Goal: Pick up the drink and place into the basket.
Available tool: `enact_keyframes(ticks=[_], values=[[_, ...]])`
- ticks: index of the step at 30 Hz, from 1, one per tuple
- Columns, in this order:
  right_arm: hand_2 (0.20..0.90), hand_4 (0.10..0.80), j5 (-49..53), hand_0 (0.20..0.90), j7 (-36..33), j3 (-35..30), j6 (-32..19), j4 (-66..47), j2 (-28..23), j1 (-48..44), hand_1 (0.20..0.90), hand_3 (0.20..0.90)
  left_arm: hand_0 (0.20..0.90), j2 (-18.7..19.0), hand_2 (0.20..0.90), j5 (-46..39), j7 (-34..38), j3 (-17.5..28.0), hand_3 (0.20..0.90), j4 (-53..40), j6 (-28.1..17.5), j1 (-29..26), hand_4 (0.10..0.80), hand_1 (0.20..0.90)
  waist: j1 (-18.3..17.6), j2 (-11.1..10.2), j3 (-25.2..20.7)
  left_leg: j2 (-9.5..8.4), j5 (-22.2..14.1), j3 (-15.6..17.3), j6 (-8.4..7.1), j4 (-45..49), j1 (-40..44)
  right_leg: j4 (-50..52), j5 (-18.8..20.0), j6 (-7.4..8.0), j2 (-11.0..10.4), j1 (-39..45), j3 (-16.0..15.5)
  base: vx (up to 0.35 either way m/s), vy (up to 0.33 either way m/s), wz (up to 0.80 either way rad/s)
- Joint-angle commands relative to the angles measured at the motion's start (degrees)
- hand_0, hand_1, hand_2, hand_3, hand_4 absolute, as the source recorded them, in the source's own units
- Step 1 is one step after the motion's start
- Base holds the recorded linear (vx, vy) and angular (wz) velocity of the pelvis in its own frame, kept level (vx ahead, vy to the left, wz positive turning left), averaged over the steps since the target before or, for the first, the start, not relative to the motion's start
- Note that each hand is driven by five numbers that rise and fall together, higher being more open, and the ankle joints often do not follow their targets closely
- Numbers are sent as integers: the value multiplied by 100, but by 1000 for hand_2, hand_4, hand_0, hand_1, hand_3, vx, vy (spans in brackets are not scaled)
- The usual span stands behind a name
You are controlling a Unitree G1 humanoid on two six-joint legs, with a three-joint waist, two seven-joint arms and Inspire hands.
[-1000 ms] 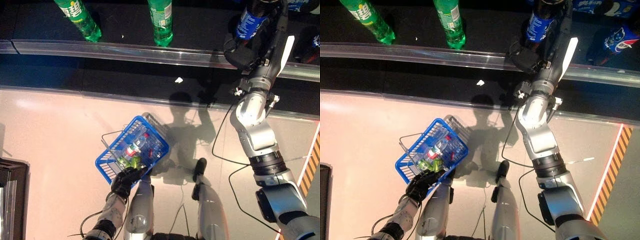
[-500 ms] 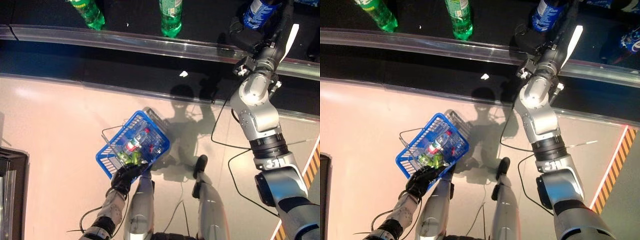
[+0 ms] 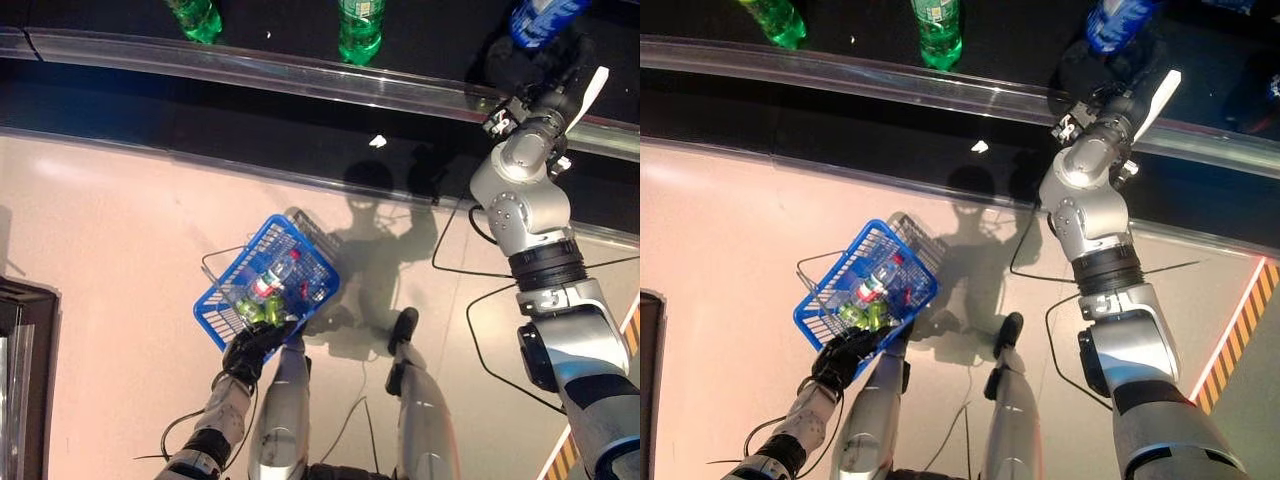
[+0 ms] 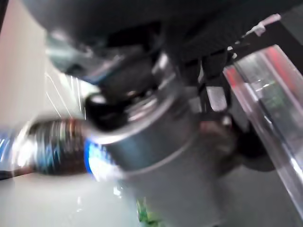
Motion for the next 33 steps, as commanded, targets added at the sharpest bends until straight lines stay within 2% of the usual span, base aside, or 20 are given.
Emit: enact_keyframes(ticks=[1,5,16,25,26,27,28,33], values=[[300,100,-186,300,-180,312,-694,-404,-733,-1153,300,200,300,343,300,-200,-36,-250,200,-510,-126,738,100,300,148,-17,-75,-96,565,-292,443,110,-455,342,-263,-124,-92,109,212,0,0,0],[300,100,-86,300,-207,320,-851,-375,-700,-1259,300,200,300,343,300,-211,-22,-254,200,-564,-148,767,100,300,185,-11,-75,-109,596,-303,449,37,-477,321,-262,-126,-81,82,198,3,1,3],[300,100,-120,300,-205,434,-785,-470,-622,-1470,300,200,300,385,300,-213,-25,-249,200,-591,-121,761,100,300,242,-29,-75,-131,623,-331,443,-23,-465,316,-254,-112,-77,79,145,0,-3,4],[300,100,-164,300,-188,443,-916,-93,-712,-1482,300,200,300,427,300,-178,-98,-255,200,-546,-147,756,100,300,257,-21,-75,-155,613,-319,447,-18,-442,328,-261,-104,-69,106,121,0,0,0],[345,152,-156,345,-165,439,-940,-47,-730,-1473,345,252,300,432,300,-171,-112,-255,200,-539,-149,765,100,300,256,-19,-75,-160,606,-321,446,-9,-435,336,-265,-105,-66,112,122,0,0,0],[578,424,-186,578,-128,444,-941,13,-760,-1463,578,524,300,430,300,-178,-142,-254,200,-509,-179,775,100,300,255,-21,-75,-164,597,-327,442,-6,-417,329,-271,-108,-60,135,121,0,0,0],[900,800,-203,900,-131,445,-966,44,-775,-1455,900,900,300,432,300,-174,-171,-240,200,-496,-189,784,100,300,255,-22,-75,-164,591,-327,442,-5,-402,327,-273,-108,-60,146,121,0,0,0],[900,800,-372,900,-113,347,-1048,79,-825,-1327,900,900,300,433,300,-160,-263,-208,200,-449,-225,821,100,300,248,-11,-75,-179,555,-319,444,6,-321,320,-292,-110,-55,230,130,0,0,0]])
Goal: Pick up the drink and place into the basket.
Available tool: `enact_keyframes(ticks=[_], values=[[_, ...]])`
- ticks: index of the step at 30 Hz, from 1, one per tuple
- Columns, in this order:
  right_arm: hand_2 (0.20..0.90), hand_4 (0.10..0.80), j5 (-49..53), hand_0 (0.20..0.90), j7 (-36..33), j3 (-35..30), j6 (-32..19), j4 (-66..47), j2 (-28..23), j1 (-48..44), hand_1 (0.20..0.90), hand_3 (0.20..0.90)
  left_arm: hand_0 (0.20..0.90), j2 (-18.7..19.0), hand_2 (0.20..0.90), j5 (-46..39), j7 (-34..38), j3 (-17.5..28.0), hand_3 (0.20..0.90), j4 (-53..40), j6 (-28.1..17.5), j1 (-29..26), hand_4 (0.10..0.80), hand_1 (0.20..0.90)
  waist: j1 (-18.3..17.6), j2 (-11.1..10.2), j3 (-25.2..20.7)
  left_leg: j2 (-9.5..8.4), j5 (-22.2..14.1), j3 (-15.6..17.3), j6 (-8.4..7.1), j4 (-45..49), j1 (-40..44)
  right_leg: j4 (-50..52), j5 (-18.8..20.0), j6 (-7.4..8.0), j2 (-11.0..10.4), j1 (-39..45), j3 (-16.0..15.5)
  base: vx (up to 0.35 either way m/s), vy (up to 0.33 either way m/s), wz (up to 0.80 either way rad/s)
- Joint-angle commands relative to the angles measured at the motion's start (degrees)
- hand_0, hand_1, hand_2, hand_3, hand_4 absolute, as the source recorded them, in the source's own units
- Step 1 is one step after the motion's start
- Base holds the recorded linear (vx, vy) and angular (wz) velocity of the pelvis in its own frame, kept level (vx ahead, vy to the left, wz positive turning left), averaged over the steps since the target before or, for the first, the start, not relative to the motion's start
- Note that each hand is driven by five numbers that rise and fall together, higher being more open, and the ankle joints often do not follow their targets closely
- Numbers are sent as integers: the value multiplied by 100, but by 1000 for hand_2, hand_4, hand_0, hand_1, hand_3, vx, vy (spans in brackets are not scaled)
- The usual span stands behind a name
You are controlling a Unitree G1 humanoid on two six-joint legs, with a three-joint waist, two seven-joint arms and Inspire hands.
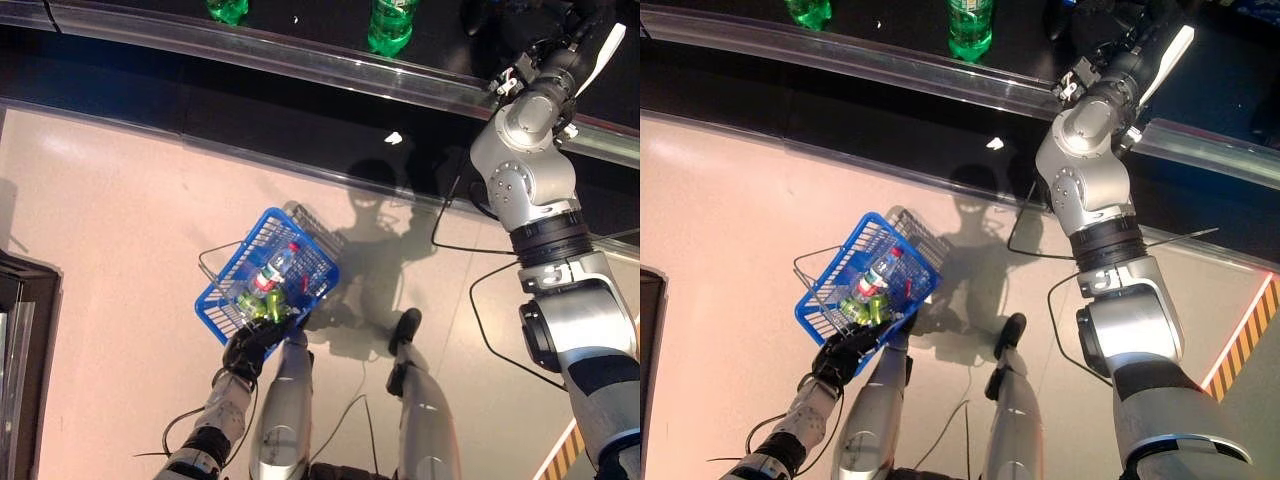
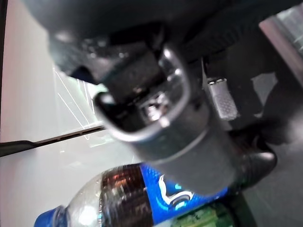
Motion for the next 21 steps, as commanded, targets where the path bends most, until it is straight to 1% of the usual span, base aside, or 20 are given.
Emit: enact_keyframes(ticks=[1,5,6,12,15,16,18,20,21], values=[[900,800,-553,900,29,62,-660,-551,-804,-569,900,900,300,404,300,34,-328,-171,200,-288,-264,835,100,300,93,-6,-76,-158,528,-132,473,-162,-111,291,-323,-98,-48,277,279,0,0,0],[900,800,-993,900,21,-84,-610,-888,-768,-293,900,900,300,365,300,118,-452,-97,200,-218,-294,883,100,300,68,25,-76,-180,506,-72,481,-207,48,270,-335,-90,-67,401,273,0,0,0],[900,800,-1133,900,12,-141,-540,-1106,-728,-123,900,900,300,340,300,107,-497,-74,200,-170,-320,894,100,300,44,43,-76,-186,500,-40,486,-235,137,248,-337,-87,-76,473,279,-31,13,-1],[900,800,-1666,900,254,-463,-505,-2052,-353,1028,900,900,300,138,300,190,-655,157,200,30,-437,980,100,300,-123,100,-97,-167,425,101,469,-327,669,93,-360,-83,-102,978,351,-22,19,-7],[900,800,-1636,900,436,-602,-617,-2312,-252,1633,900,900,300,73,300,299,-717,260,200,116,-500,1117,100,300,-188,55,-308,-122,377,159,450,-448,933,-52,-363,-68,-93,1241,372,36,-29,-8],[900,800,-1635,900,444,-614,-621,-2329,-247,1672,900,900,300,75,300,304,-718,261,200,116,-502,1132,100,300,-187,51,-319,-118,376,164,449,-461,959,-66,-361,-67,-92,1265,372,73,-48,-3],[900,800,-1546,900,663,-819,-727,-2565,-166,2218,900,900,300,25,300,412,-726,389,200,164,-518,1316,100,300,-255,-22,-566,-64,344,227,426,-637,1254,-234,-364,-57,-61,1547,406,90,-37,-7],[900,800,-1561,900,875,-907,-729,-2740,-110,2493,900,900,300,-2,300,467,-736,475,200,198,-515,1398,100,300,-299,-61,-688,-43,343,252,417,-711,1370,-303,-362,-53,-41,1659,438,59,-24,-6],[900,800,-1602,900,1033,-907,-702,-2964,-11,2791,900,900,300,-33,300,528,-706,528,200,208,-499,1459,100,300,-345,-94,-799,-13,349,284,406,-782,1474,-367,-362,-49,-22,1763,466,66,-25,-4]])
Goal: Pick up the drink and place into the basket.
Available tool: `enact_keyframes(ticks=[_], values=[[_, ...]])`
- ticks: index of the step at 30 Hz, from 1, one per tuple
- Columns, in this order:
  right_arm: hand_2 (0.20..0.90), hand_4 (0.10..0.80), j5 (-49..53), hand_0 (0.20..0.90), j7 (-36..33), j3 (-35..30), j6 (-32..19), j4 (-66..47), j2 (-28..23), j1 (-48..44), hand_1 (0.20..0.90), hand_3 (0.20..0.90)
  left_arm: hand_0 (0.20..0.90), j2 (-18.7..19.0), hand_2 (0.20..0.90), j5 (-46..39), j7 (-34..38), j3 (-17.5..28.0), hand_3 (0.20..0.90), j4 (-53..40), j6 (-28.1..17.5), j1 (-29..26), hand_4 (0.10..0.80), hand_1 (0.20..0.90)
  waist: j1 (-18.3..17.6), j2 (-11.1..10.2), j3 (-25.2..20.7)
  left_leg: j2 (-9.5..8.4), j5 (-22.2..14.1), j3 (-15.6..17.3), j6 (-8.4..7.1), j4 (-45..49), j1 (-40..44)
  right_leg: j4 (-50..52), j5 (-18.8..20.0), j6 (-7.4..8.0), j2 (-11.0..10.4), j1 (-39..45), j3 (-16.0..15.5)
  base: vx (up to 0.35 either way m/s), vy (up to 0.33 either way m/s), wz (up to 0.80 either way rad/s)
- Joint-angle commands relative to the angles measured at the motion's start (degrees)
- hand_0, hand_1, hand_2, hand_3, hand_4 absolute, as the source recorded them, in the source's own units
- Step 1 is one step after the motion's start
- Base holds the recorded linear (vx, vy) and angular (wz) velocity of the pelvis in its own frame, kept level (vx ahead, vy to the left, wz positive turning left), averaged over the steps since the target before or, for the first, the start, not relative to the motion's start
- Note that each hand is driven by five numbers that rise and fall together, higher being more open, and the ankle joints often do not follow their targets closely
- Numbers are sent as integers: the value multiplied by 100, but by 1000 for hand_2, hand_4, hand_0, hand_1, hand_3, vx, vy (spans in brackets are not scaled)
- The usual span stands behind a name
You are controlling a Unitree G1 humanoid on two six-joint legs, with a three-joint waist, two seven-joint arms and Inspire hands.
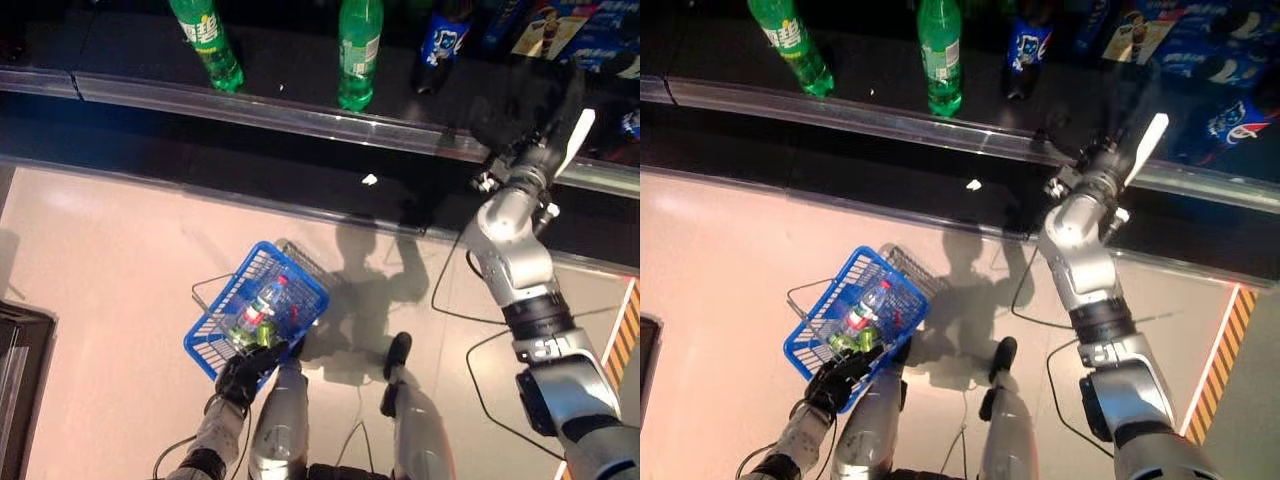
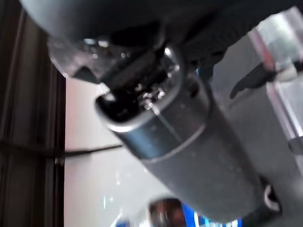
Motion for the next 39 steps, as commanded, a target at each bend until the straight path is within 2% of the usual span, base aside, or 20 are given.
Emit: enact_keyframes(ticks=[1,3,4,7,8,9,12,13,14,17,25,26,28,31,35,39], values=[[900,800,-523,900,550,-273,-655,-1197,-73,207,900,900,300,55,300,300,-332,40,200,-283,-491,893,100,300,-143,-71,-871,-43,357,39,333,-282,82,271,-515,-62,-70,447,293,79,-23,-12],[900,800,-570,900,725,-260,-663,-1417,87,574,900,900,300,9,300,345,-296,128,200,-283,-494,978,100,300,-200,-112,-981,-8,365,82,329,-357,189,221,-512,-57,-51,530,332,54,-22,-21],[900,800,-719,900,1031,-201,-691,-1668,270,1085,900,900,300,-51,300,406,-223,229,200,-318,-475,1063,100,300,-287,-161,-1111,30,375,133,322,-431,296,178,-506,-43,-32,602,390,46,-20,-22],[900,800,-763,900,1642,-68,-826,-1988,365,1989,900,900,300,-138,300,511,-115,276,200,-430,-469,1252,100,300,-395,-214,-1332,94,411,235,311,-542,454,103,-472,-12,-15,704,470,61,-11,-23],[900,800,-785,900,2181,58,-993,-2100,399,2709,900,900,300,-218,300,543,-42,334,200,-499,-476,1409,100,300,-479,-239,-1508,148,429,322,301,-628,583,42,-451,22,-7,781,521,91,12,-17],[900,800,-736,900,2411,124,-1051,-2121,402,2979,900,900,300,-246,300,559,-15,354,200,-541,-480,1479,100,300,-510,-249,-1573,169,437,359,298,-664,635,12,-441,37,-9,816,538,105,14,-13],[900,800,-524,900,3079,348,-1190,-1964,490,3922,900,900,300,-290,300,654,57,398,200,-708,-457,1778,100,300,-627,-284,-1836,243,453,498,277,-782,824,-70,-421,84,-4,929,624,76,-2,-11],[900,800,-476,900,3279,407,-1103,-1900,511,4120,900,900,300,-284,300,665,48,413,200,-722,-466,1852,100,300,-662,-294,-1900,263,457,534,270,-811,872,-90,-414,100,-8,958,640,59,-14,-14],[900,800,100,900,3781,540,-861,-1777,528,4545,900,900,300,-259,300,655,96,446,200,-804,-419,1954,100,300,-735,-307,-2000,301,472,608,258,-900,982,-144,-401,129,-15,1022,665,44,-9,-20],[900,800,-141,900,4170,847,-956,-1244,527,5048,900,900,300,-145,300,570,57,444,200,-875,-346,2063,100,300,-815,-313,-2098,357,512,706,229,-1063,1150,-257,-362,180,-32,1135,686,8,0,-15],[900,800,-646,900,4169,1397,-686,486,653,5284,900,900,300,39,300,336,14,281,200,-607,-233,1899,100,300,-885,-294,-2244,457,610,797,144,-1321,1303,-524,-215,263,-104,1279,596,-4,6,-5],[900,800,-610,900,4078,1443,-520,765,686,5260,900,900,300,47,300,320,10,266,200,-535,-220,1829,100,300,-885,-298,-2250,465,618,798,136,-1336,1306,-543,-196,267,-112,1286,578,0,0,0],[900,800,-592,900,4029,1413,-576,1417,851,5209,900,900,300,40,300,296,-46,241,200,-348,-272,1729,100,300,-878,-293,-2258,475,615,773,134,-1336,1316,-549,-198,261,-110,1308,553,12,-17,0],[900,800,-482,900,3981,1403,-593,1748,1000,5197,900,900,300,42,300,241,-33,259,200,-248,-328,1677,100,300,-855,-282,-2248,484,620,722,146,-1336,1342,-455,-257,237,-95,1314,518,42,-84,0],[900,800,-721,900,3974,1376,-616,2184,1128,5150,900,900,300,82,300,105,-65,462,200,-55,-389,1647,100,300,-838,-270,-2209,554,597,659,132,-1140,1375,-191,-453,115,11,1299,529,57,-135,1],[900,800,-927,900,4108,1409,-423,2566,1119,5016,900,900,300,0,300,-82,-79,685,200,21,-455,1664,100,300,-763,-346,-2074,583,438,535,155,-140,1092,-40,-539,-122,161,1291,543,58,-198,-1]])
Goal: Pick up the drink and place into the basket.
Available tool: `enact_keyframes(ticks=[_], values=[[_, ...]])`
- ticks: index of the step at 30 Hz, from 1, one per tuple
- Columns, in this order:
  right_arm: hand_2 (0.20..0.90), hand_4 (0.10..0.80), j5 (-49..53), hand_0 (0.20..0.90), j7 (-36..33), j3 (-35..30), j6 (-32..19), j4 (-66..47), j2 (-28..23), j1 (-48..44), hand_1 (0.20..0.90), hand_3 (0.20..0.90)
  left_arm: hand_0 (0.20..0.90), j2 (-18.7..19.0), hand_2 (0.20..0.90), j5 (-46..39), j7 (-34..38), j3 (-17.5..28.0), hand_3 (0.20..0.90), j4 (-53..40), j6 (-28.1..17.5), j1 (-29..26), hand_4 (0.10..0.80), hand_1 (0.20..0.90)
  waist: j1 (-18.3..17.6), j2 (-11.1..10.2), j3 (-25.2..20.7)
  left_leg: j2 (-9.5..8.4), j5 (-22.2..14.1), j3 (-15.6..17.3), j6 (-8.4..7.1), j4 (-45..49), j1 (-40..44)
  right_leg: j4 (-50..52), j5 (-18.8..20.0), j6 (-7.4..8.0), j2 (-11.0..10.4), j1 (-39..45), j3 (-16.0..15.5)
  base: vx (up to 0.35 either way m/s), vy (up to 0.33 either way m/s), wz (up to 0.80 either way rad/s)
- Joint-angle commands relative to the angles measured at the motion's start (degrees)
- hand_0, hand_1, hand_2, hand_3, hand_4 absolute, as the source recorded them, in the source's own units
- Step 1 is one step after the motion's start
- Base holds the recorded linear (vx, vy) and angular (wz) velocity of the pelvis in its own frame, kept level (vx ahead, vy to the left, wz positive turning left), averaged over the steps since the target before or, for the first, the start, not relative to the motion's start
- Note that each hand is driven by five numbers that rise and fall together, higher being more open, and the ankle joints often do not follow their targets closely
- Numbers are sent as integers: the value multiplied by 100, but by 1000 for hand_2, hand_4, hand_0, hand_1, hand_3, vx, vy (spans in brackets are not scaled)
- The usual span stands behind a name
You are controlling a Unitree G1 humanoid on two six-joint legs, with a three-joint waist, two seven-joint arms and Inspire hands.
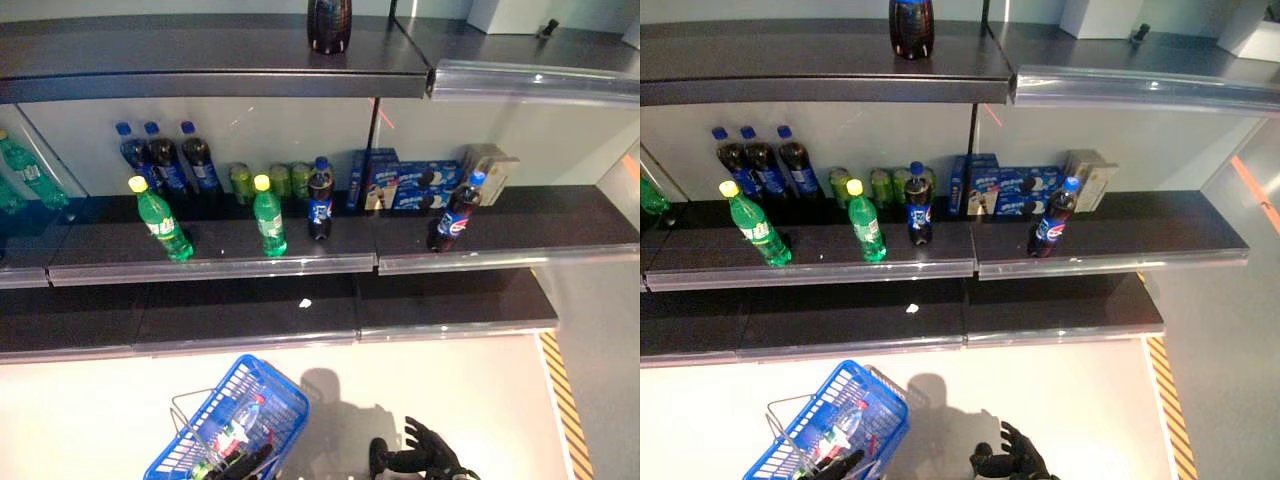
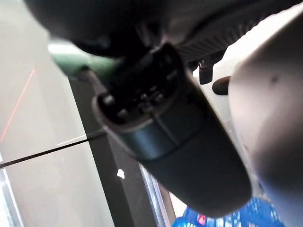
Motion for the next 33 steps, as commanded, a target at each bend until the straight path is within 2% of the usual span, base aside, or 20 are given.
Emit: enact_keyframes(ticks=[1,3,5,6,7,10,12,14,16,18,19,20,22,23,24,27,29,30,32,33], values=[[900,800,-345,900,40,-18,-75,-149,-51,-230,900,900,300,137,300,-467,-354,327,200,-385,-700,-156,100,300,125,-186,183,137,628,-286,-12,1434,-987,724,-421,-224,-155,46,48,16,-219,-1],[900,800,-454,900,38,13,5,14,-57,-278,900,900,300,107,300,-497,-425,417,200,-320,-652,-170,100,300,204,-189,321,53,979,-377,8,2145,-1424,801,-470,-340,-64,85,-50,7,-184,4],[900,800,-471,900,26,9,167,311,-34,-334,900,900,300,91,300,-546,-406,413,200,-283,-513,-212,100,300,256,-174,441,-26,1113,-212,31,2462,-1739,906,-558,-423,-33,144,-186,61,-69,28],[900,800,-356,900,-65,29,-15,709,-46,-408,900,900,300,57,300,-526,-466,373,200,-164,-504,-258,100,300,387,-72,493,-284,1172,-219,45,2071,-1900,976,-657,-402,41,199,-236,141,48,69],[900,800,-308,900,-53,20,-92,870,-44,-464,900,900,300,31,300,-525,-506,344,200,-90,-560,-264,100,300,447,-29,521,-349,1233,-248,46,1842,-1951,988,-705,-392,81,236,-249,236,110,66],[900,800,-274,900,59,-50,-133,1444,14,-655,900,900,300,-36,300,-556,-425,343,200,139,-646,-307,100,300,683,116,543,-212,1746,-86,-59,434,-2105,898,-924,-387,275,564,-243,398,162,-10],[900,800,-279,900,-18,-108,-163,1634,94,-647,900,900,300,-85,300,-489,-417,415,200,218,-669,-305,100,300,782,117,578,-179,1926,-77,-115,461,-2320,900,-1063,-408,286,774,-225,408,191,-5],[900,800,-257,900,-105,-108,-232,1847,139,-708,900,900,300,-144,300,-534,-457,486,200,290,-727,-306,100,300,844,28,516,-367,1475,-284,21,523,-2259,1000,-1146,-337,133,795,-154,326,235,76],[900,800,-274,900,-161,-250,-216,1919,218,-664,900,900,300,-93,300,-452,-466,604,200,319,-632,-440,100,300,842,-67,480,-567,1064,-187,172,987,-2369,1194,-1269,-234,-93,932,-88,330,250,24],[900,800,-266,900,-134,-271,-180,1919,270,-628,900,900,300,-6,300,-434,-452,573,200,301,-583,-570,100,300,864,-127,418,-702,862,-128,323,1195,-2376,1419,-1349,-134,-259,1010,-108,324,194,44],[900,800,-259,900,-136,-260,-155,1896,301,-629,900,900,300,28,300,-448,-440,549,200,282,-568,-624,100,300,856,-158,396,-772,815,-122,398,1212,-2323,1614,-1249,-65,-329,974,-110,336,215,44],[900,800,-370,900,-148,-209,-148,1831,352,-638,900,900,300,96,300,-518,-470,485,200,243,-560,-741,100,300,819,-194,352,-907,753,-138,553,1185,-2195,2067,-939,68,-435,848,-56,271,198,15],[900,800,-504,900,-307,16,-121,1524,360,-642,900,900,300,194,300,-498,-535,304,200,129,-605,-897,100,300,750,-126,291,-1041,631,-136,789,1048,-1895,3158,-415,149,-534,460,36,319,229,4],[900,800,-495,900,-314,44,-86,1448,352,-648,900,900,300,214,300,-511,-527,270,200,104,-614,-914,100,300,741,-112,282,-1052,599,-107,817,1042,-1848,3289,-365,143,-557,411,18,296,178,22],[900,800,-492,900,-327,128,44,1249,333,-679,900,900,300,266,300,-602,-450,243,200,-22,-617,-940,100,300,702,-88,270,-1086,514,-69,857,1004,-1692,3516,-75,143,-670,94,16,228,69,15],[900,800,-353,900,-327,264,150,1096,276,-813,900,900,300,365,300,-713,-508,172,200,-35,-703,-1021,100,300,469,-65,297,-1104,451,-127,838,800,-1331,2871,-362,0,-228,-560,-53,205,-29,0],[900,800,-334,900,-274,268,38,1158,263,-845,900,900,300,378,300,-733,-457,119,200,-84,-717,-1084,100,300,359,-116,347,-1119,363,-177,801,728,-1144,2183,-290,-15,-316,-727,-106,197,-207,9],[900,800,-418,900,-240,243,-105,1268,258,-869,900,900,300,344,300,-746,-423,132,200,-72,-744,-1111,100,300,265,-185,378,-1159,218,-202,767,719,-1035,1523,34,69,-442,-901,-73,235,-302,16],[900,800,-580,900,-226,183,-323,1432,274,-912,900,900,300,301,300,-721,-451,168,200,18,-771,-1132,100,300,93,-256,403,-1196,-10,-346,768,710,-882,974,482,183,-524,-1239,269,180,-255,21],[900,800,-598,900,-274,160,-442,1507,258,-974,900,900,300,308,300,-694,-446,121,200,40,-756,-1126,100,300,50,-257,414,-1144,-97,-428,775,745,-868,1013,370,152,-450,-1206,457,114,-206,50]])
